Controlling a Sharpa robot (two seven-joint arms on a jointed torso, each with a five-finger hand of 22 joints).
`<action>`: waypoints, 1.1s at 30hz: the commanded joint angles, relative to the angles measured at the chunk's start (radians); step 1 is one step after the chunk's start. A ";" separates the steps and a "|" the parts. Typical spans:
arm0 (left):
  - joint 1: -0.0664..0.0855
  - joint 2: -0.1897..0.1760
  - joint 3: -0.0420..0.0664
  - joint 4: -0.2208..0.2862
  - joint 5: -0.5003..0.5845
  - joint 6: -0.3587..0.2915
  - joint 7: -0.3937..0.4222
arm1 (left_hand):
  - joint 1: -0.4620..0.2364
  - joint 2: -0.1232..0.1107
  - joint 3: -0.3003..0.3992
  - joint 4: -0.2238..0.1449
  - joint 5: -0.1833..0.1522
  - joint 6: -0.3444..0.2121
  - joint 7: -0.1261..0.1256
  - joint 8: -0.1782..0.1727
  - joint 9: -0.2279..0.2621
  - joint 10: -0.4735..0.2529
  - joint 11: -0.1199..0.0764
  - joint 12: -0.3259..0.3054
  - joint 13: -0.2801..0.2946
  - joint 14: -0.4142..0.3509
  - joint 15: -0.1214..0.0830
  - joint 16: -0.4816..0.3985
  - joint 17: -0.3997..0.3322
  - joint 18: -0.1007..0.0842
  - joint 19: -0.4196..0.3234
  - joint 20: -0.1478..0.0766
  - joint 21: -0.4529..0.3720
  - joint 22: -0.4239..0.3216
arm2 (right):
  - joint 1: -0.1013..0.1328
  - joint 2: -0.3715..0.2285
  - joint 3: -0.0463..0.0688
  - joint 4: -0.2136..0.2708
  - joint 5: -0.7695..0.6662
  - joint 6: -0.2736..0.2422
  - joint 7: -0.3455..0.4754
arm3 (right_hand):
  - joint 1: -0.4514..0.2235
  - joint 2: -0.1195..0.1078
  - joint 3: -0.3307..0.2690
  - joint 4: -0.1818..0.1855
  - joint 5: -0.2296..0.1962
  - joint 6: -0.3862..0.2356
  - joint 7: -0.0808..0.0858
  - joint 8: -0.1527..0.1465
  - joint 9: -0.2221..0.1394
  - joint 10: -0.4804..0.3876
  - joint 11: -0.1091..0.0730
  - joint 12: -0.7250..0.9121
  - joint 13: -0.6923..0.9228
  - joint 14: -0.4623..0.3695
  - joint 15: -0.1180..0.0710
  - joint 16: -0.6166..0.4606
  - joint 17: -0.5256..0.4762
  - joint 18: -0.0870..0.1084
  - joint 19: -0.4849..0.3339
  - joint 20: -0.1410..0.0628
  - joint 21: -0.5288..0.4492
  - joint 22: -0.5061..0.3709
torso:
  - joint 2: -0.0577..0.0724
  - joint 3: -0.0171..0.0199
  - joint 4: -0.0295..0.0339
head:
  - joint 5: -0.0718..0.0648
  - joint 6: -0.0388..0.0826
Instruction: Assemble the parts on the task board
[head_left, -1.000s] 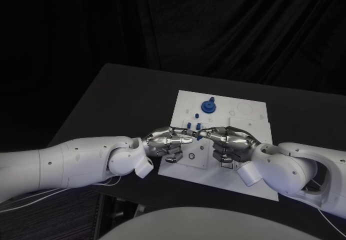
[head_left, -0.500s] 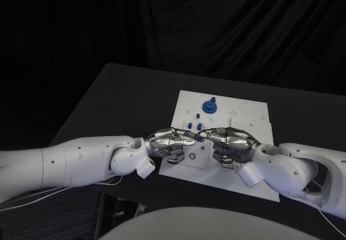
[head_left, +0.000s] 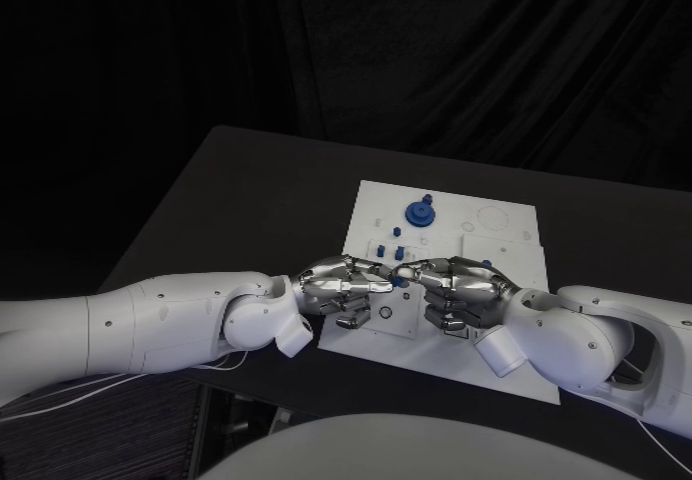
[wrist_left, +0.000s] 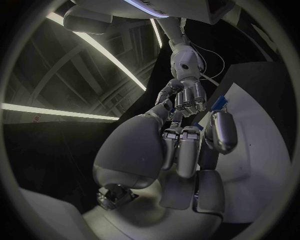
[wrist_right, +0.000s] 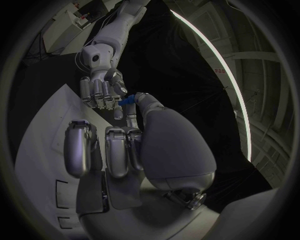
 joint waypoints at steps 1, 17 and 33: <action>-0.002 0.002 0.001 0.003 0.005 -0.013 0.019 | 0.011 0.010 -0.011 0.001 -0.001 0.036 -0.001 0.006 0.004 0.106 -0.002 -0.005 0.260 0.105 0.003 0.006 0.263 -0.014 0.007 -0.001 0.007 0.120 | 0.000 0.001 0.000 0.000 0.003 0.033 -0.035 | 0.002 0.010 -0.006 0.001 -0.002 0.002 -0.007 0.004 0.000 0.104 0.006 0.003 0.264 0.107 0.007 0.003 0.263 0.005 -0.003 0.006 -0.004 0.204 | 0.000 -0.0005 -0.0003 | 0.001 0.000; -0.002 0.005 0.001 0.002 0.005 -0.014 0.014 | 0.030 0.019 -0.027 0.003 -0.003 0.113 -0.007 -0.003 0.016 0.106 -0.004 -0.005 0.260 0.105 0.001 0.006 0.263 -0.015 0.012 -0.004 0.009 0.122 | 0.000 0.000 0.000 -0.002 0.003 0.044 -0.052 | 0.005 0.013 -0.015 0.002 -0.007 -0.002 -0.007 0.006 -0.001 0.104 0.007 0.003 0.264 0.107 0.008 0.003 0.263 0.006 -0.004 0.006 -0.006 0.204 | -0.001 0.0001 -0.0005 | 0.004 0.000; -0.003 0.010 0.001 -0.005 0.005 0.005 0.002 | 0.049 0.016 -0.037 -0.010 0.025 0.137 0.000 -0.033 0.017 0.106 0.008 -0.005 0.260 0.105 0.008 0.006 0.263 -0.015 0.011 0.001 0.005 0.122 | 0.000 0.001 0.000 -0.010 0.003 0.044 -0.044 | 0.014 0.022 -0.030 0.003 -0.018 -0.006 -0.006 0.011 -0.004 0.104 0.007 0.003 0.264 0.107 0.008 0.003 0.263 0.006 -0.005 0.007 -0.007 0.203 | 0.000 0.0003 0.0006 | 0.003 0.000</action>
